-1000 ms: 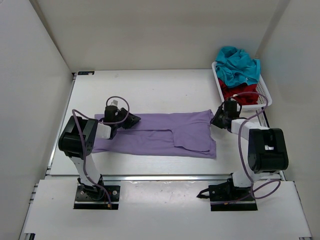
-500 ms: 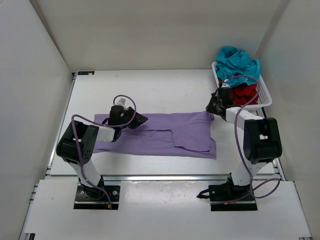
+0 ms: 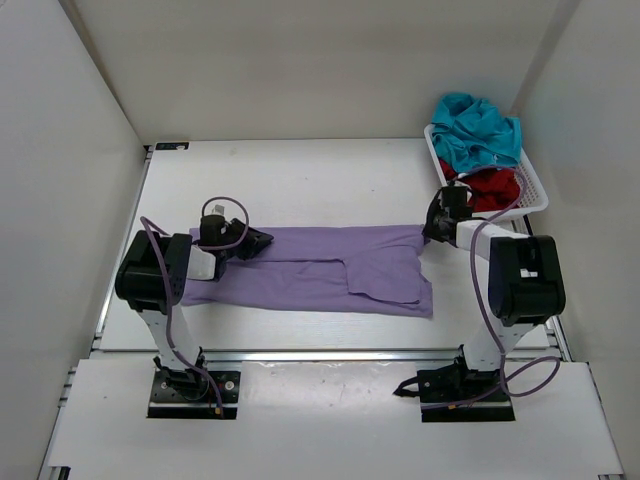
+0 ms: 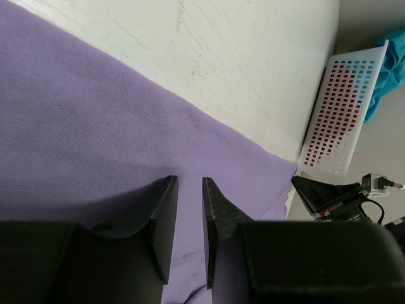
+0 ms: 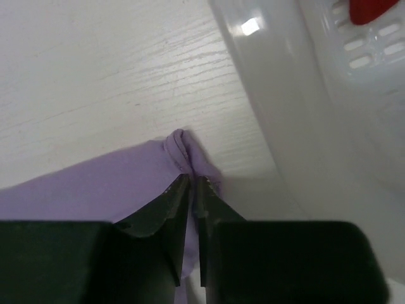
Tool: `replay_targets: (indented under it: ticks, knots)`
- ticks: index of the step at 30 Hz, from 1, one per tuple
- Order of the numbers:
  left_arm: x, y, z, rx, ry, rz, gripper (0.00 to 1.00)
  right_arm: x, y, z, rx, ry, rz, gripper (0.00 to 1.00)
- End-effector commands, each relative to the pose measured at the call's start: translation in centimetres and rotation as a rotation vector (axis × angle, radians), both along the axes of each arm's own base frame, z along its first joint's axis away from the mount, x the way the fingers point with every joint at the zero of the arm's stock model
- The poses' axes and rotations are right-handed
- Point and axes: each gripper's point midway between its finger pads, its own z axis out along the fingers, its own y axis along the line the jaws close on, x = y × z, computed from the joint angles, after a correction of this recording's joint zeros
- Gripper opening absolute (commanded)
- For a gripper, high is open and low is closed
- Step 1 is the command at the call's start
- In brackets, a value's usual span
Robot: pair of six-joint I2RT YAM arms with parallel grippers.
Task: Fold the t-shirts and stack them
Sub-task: Fold the other side of the tshirt into a rectangle, then rotate the tshirt 90 degrees
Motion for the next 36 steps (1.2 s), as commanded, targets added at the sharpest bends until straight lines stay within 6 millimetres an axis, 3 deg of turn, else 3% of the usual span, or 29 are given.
replay_targets:
  ticks: [1,2,5,6,8,11,13,16,19,21,22,24,26,27,28,29,30,31,32,33,34,35,36]
  knots:
    - [0.2,-0.9,2.2,-0.041,-0.062,-0.022,0.33,1.7,0.5,3.9,-0.007,-0.130,0.007,0.11]
    - [0.3,-1.0,2.5,-0.039,-0.070,-0.022,0.33,1.8,1.4,4.2,-0.012,-0.142,0.031,0.12]
    - [0.3,-2.7,5.6,-0.028,-0.151,-0.066,0.33,2.0,3.6,8.3,-0.037,-0.234,0.072,0.21]
    - [-0.1,-3.1,5.8,-0.024,-0.149,-0.082,0.33,1.6,4.7,8.8,-0.036,-0.240,0.097,0.23]
    - [-0.4,-4.1,8.1,-0.002,-0.211,-0.109,0.34,0.5,5.7,9.8,-0.044,-0.251,0.116,0.24]
    - [-1.8,-5.5,9.4,0.038,-0.249,-0.157,0.35,-2.3,8.9,8.3,0.036,-0.213,0.196,0.09]
    - [-3.1,-6.4,9.5,0.063,-0.259,-0.196,0.36,-5.1,10.5,5.4,0.057,-0.131,0.242,0.04]
    - [-5.2,-8.0,9.2,0.087,-0.268,-0.271,0.36,-7.7,13.0,2.9,0.085,-0.028,0.334,0.00]
    - [-7.1,-8.8,8.5,0.087,-0.253,-0.325,0.36,-8.6,13.8,0.7,0.095,0.064,0.369,0.00]
    - [-8.1,-9.0,8.1,0.079,-0.241,-0.348,0.36,-8.2,13.8,-1.2,0.094,0.124,0.364,0.01]
    - [-8.5,-9.0,7.9,0.077,-0.237,-0.359,0.36,-6.9,13.9,-0.6,0.116,0.111,0.358,0.00]
    - [-9.5,-9.4,8.3,0.062,-0.239,-0.394,0.36,-5.0,14.1,-2.1,0.125,0.150,0.360,0.00]
    - [-10.2,-9.7,9.0,0.035,-0.249,-0.417,0.36,0.7,14.4,-0.4,0.125,0.099,0.370,0.00]
    - [-10.4,-9.8,9.7,0.037,-0.267,-0.422,0.35,1.2,14.2,-3.0,0.129,0.178,0.369,0.00]
    - [-10.8,-9.7,9.1,0.053,-0.245,-0.433,0.36,5.5,14.7,-0.3,0.129,0.101,0.383,0.00]
    - [-10.9,-9.4,9.6,0.061,-0.262,-0.428,0.36,9.1,15.5,0.4,0.123,0.089,0.401,0.00]
    - [-11.1,-9.2,9.8,0.077,-0.265,-0.432,0.36,9.1,15.6,-3.6,0.129,0.205,0.407,0.00]
    - [-11.2,-8.7,9.5,0.102,-0.256,-0.425,0.37,14.2,17.2,1.5,0.136,0.068,0.445,0.00]
    - [-11.1,-8.1,9.8,0.113,-0.272,-0.420,0.37,17.6,18.6,3.6,0.143,0.025,0.460,0.00]
    - [-11.2,-7.3,9.4,0.121,-0.250,-0.403,0.37,17.6,19.2,-0.9,0.160,0.119,0.465,0.00]
    - [-11.3,-6.7,8.9,0.127,-0.230,-0.390,0.37,21.0,20.8,5.5,0.219,-0.075,0.491,0.00]
    - [-11.3,-6.4,9.2,0.134,-0.243,-0.382,0.38,20.6,22.3,8.8,0.328,-0.153,0.538,0.04]
    - [-11.6,-5.9,8.9,0.147,-0.234,-0.381,0.37,20.3,22.4,12.4,0.351,-0.249,0.543,0.06]
